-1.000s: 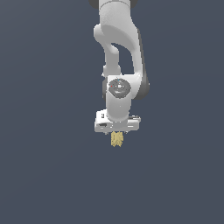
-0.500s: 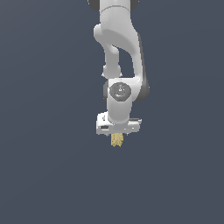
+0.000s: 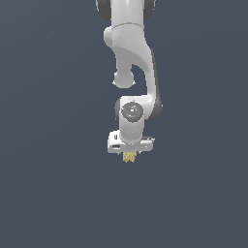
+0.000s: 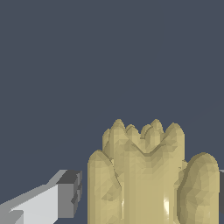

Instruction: Pick up the object and move it to a goal position.

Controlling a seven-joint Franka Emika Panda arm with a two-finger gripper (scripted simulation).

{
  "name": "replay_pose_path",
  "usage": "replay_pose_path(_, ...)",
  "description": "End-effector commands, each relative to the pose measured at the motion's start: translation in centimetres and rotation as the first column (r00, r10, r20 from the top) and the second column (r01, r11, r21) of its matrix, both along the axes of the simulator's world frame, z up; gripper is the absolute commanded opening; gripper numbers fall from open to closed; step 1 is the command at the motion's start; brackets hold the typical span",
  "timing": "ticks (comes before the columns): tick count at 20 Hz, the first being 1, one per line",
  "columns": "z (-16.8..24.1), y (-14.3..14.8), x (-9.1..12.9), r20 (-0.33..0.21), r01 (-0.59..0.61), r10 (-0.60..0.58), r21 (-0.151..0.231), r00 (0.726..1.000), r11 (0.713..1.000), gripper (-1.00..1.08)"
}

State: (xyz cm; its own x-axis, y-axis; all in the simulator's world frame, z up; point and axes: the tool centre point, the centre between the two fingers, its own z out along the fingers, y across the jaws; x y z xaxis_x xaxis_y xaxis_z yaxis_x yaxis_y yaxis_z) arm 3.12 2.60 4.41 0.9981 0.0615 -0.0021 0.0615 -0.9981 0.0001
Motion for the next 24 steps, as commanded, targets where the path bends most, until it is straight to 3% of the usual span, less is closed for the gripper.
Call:
replay_pose_path(1, -0.3, 0.0, 0.1, 0.002, 0.000, 0.000, 0.000, 1.000, 1.000, 1.00)
replay_pose_path(2, -0.3, 0.0, 0.2, 0.002, 0.000, 0.000, 0.000, 1.000, 1.000, 1.00)
replay_pose_path(3, -0.3, 0.0, 0.2, 0.002, 0.000, 0.000, 0.000, 1.000, 1.000, -1.00)
replay_pose_path(16, -0.1, -0.4, 0.3, 0.003, 0.000, 0.000, 0.000, 1.000, 1.000, -1.00)
replay_pose_path(24, 1.1, -4.4, 2.1, 0.003, 0.000, 0.000, 0.000, 1.000, 1.000, -1.00)
